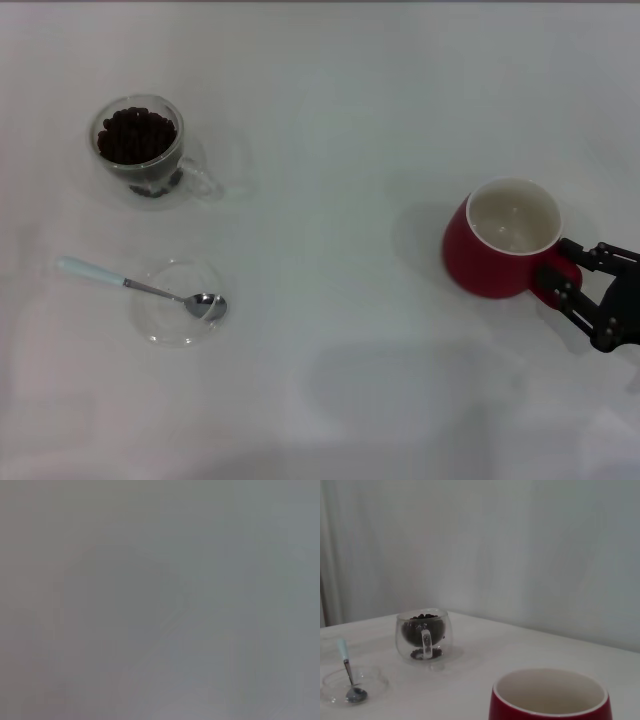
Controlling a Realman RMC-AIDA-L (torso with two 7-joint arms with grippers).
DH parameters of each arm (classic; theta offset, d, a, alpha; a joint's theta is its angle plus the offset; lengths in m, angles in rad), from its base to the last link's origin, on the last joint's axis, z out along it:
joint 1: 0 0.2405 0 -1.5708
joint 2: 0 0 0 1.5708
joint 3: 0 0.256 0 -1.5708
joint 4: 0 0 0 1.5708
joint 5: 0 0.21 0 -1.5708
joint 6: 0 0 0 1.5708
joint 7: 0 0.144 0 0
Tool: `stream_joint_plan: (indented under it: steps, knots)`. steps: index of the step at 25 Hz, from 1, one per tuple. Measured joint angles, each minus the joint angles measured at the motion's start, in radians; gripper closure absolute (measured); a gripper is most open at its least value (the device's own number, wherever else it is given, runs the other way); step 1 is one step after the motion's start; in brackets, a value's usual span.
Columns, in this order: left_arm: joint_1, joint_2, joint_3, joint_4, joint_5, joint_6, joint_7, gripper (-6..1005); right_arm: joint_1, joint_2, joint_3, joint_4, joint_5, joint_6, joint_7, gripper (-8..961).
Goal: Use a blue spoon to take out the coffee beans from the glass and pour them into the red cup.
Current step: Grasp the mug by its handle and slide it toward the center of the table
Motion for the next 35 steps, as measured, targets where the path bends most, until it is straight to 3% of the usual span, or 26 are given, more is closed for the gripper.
stream_joint_plan:
  steps: [26, 35]
  knots:
    - [0.008, 0.0, 0.0, -0.006, 0.0, 0.0, 0.0, 377, -0.001, 0.002, -0.005, -0.041, 0.0, 0.036, -0.026, 729]
    - [0.008, 0.0, 0.0, -0.002, 0.0, 0.0, 0.0, 378, 0.011, 0.002, -0.027, -0.104, -0.048, 0.041, -0.034, 710]
